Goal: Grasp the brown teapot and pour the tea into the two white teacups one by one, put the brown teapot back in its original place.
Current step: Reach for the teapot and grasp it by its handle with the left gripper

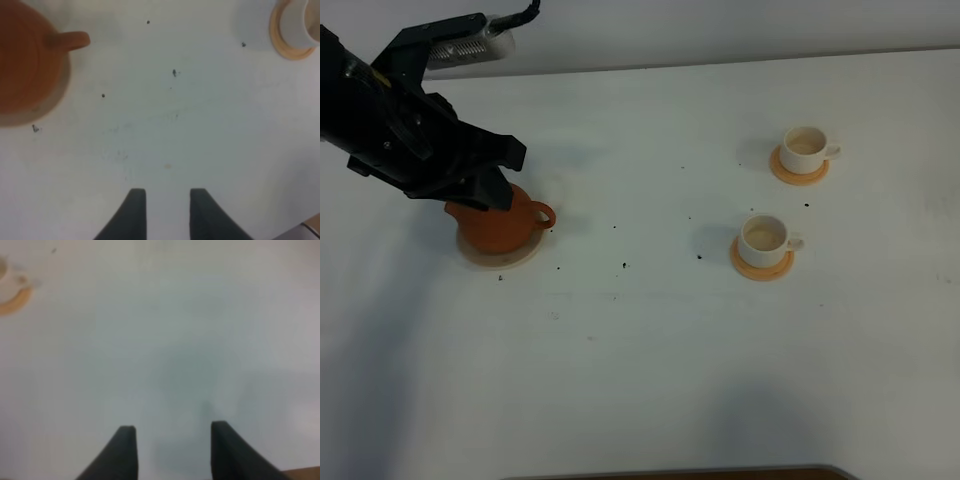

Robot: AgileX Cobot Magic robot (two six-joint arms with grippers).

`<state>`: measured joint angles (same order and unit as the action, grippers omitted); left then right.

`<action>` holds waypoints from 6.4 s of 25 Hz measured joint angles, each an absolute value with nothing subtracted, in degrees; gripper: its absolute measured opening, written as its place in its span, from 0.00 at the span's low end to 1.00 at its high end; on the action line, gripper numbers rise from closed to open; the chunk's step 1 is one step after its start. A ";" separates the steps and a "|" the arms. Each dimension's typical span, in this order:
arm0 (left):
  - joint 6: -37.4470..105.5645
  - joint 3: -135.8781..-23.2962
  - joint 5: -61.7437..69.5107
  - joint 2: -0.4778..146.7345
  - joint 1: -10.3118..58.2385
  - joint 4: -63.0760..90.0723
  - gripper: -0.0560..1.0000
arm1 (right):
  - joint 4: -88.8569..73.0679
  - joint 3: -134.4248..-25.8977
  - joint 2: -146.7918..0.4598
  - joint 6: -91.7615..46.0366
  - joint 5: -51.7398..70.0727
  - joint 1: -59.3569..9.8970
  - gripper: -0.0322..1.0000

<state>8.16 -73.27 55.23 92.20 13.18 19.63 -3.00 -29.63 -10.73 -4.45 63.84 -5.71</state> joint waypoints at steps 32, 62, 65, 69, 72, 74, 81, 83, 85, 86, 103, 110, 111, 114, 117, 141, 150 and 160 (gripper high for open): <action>5.88 -94.87 67.25 108.46 15.68 10.67 0.30 | -3.10 -29.60 0.38 -4.45 63.96 -5.40 0.40; -7.12 -109.23 63.88 129.90 20.08 1.88 0.30 | -3.51 -29.60 0.40 -4.45 63.96 -5.40 0.40; -7.12 -109.23 62.64 130.11 19.87 1.86 0.30 | -3.56 -29.60 0.40 -4.45 63.96 -5.40 0.40; -7.12 -109.23 60.82 130.17 19.50 1.96 0.30 | -3.56 -29.60 0.40 -4.45 63.96 -5.40 0.40; -7.12 -109.29 60.81 130.82 19.43 1.96 0.30 | -3.56 -29.60 0.40 -4.45 63.96 -5.40 0.40; -7.12 -109.29 60.87 131.79 19.43 2.13 0.30 | -3.56 -29.60 0.40 -4.45 63.96 -5.40 0.40; -5.85 -109.29 62.42 133.63 19.43 4.53 0.30 | -3.62 -29.60 0.40 -4.45 63.96 -5.40 0.40; -5.85 -109.29 63.12 133.63 19.43 4.65 0.30 | -3.62 -29.60 0.40 -4.45 63.96 -5.40 0.40; -5.85 -109.29 64.06 133.63 19.43 4.77 0.30 | -3.62 -29.60 0.40 -4.45 63.96 -5.40 0.40; -5.85 -109.29 64.94 133.63 19.43 4.77 0.30 | -3.62 -29.60 0.40 -4.45 63.96 -5.40 0.40; -2.45 -109.29 67.23 133.63 19.43 5.45 0.30 | -3.62 -29.60 0.40 -4.45 63.96 -5.40 0.40; -1.64 -109.29 67.23 133.63 19.49 7.92 0.30 | -3.64 -29.60 0.40 -4.45 63.96 -5.40 0.40; -1.64 -109.29 67.23 133.63 19.49 7.99 0.30 | -3.64 -29.60 0.40 -4.45 63.96 -5.40 0.40; -1.57 -109.21 67.23 133.63 19.55 8.24 0.30 | -3.64 -29.60 0.40 -4.45 63.96 -5.40 0.40; -1.51 -108.59 67.27 133.63 19.60 8.98 0.30 | -3.64 -29.60 0.40 -4.45 63.96 -5.40 0.40; -1.60 -108.47 67.27 133.63 19.33 4.88 0.30 | -3.69 -29.60 0.44 -4.45 63.96 -5.40 0.40; -1.44 -107.40 67.27 133.02 19.39 6.45 0.30 | -3.69 -29.60 0.44 -4.45 63.96 -5.40 0.40; -1.01 -99.82 67.27 128.79 19.39 5.38 0.30 | -3.69 -29.60 0.44 -4.45 63.96 -5.40 0.40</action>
